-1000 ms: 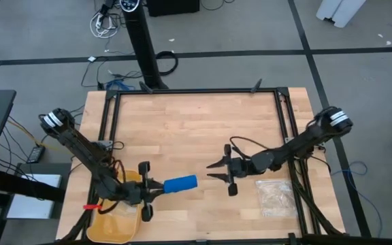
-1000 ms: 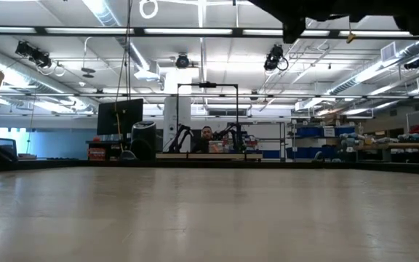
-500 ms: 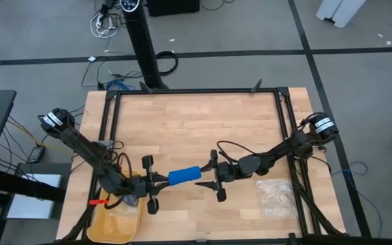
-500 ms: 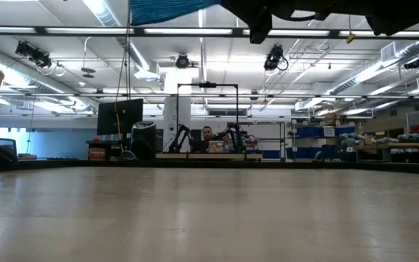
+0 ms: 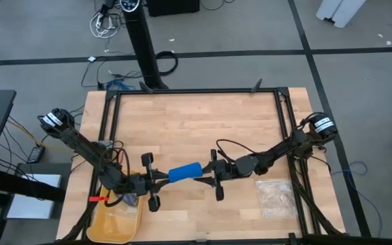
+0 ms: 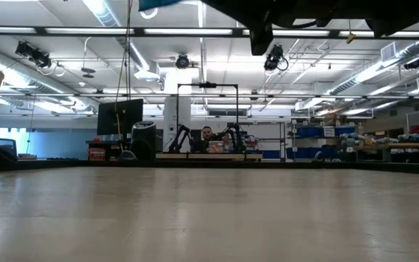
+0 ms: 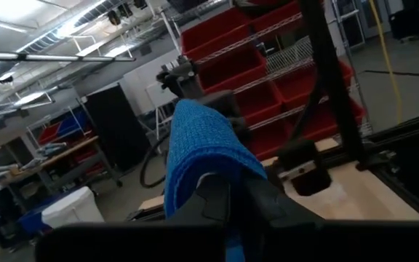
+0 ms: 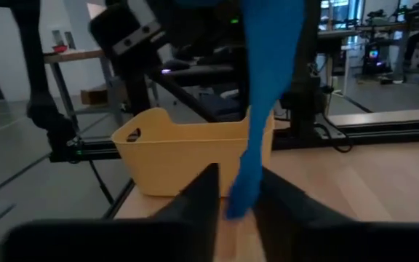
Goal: Roll bandage
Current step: Roll the blue bandage
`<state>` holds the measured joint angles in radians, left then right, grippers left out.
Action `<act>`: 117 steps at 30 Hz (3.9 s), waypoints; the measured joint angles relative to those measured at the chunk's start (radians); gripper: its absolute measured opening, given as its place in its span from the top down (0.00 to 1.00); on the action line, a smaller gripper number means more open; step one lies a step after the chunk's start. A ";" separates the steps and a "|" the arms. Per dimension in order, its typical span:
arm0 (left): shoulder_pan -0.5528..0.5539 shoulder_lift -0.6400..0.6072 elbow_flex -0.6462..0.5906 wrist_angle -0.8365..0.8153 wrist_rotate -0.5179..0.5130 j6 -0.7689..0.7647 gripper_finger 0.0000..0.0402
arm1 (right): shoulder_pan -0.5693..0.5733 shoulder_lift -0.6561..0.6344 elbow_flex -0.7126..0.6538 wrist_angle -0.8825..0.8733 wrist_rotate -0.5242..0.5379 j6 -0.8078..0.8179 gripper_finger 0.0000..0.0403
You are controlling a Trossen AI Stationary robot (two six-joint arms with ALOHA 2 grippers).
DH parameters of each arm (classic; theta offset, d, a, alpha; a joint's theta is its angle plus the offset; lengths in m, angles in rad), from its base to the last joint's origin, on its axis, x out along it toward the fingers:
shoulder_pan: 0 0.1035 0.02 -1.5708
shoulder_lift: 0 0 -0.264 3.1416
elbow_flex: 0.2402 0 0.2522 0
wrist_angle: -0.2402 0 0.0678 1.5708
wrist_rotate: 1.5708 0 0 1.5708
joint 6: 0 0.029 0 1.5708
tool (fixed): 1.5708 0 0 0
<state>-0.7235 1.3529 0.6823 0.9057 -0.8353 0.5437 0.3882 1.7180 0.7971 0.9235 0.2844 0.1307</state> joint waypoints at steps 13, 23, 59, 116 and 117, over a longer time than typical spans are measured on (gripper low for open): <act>0.010 0.001 -0.001 0.029 -0.060 0.086 0.96 | 0.114 0.065 0.002 0.131 -0.050 -0.020 0.99; 0.011 0.030 -0.087 0.026 -0.082 0.052 0.96 | 0.161 0.056 0.029 0.231 -0.061 -0.059 0.99; -0.109 0.284 0.104 -0.043 -0.172 0.200 0.96 | 0.135 0.053 0.108 0.120 0.295 -0.010 0.96; -0.108 0.356 0.225 -0.364 -0.019 0.131 0.96 | 0.039 0.064 0.463 -0.765 -0.252 0.175 0.67; -0.108 0.356 0.225 -0.364 -0.020 0.130 0.96 | 0.038 0.064 0.463 -0.764 -0.248 0.174 0.70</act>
<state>-0.8314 1.7084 0.9077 0.5412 -0.8555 0.6740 0.4262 1.7817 1.2606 0.1596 0.0366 0.3046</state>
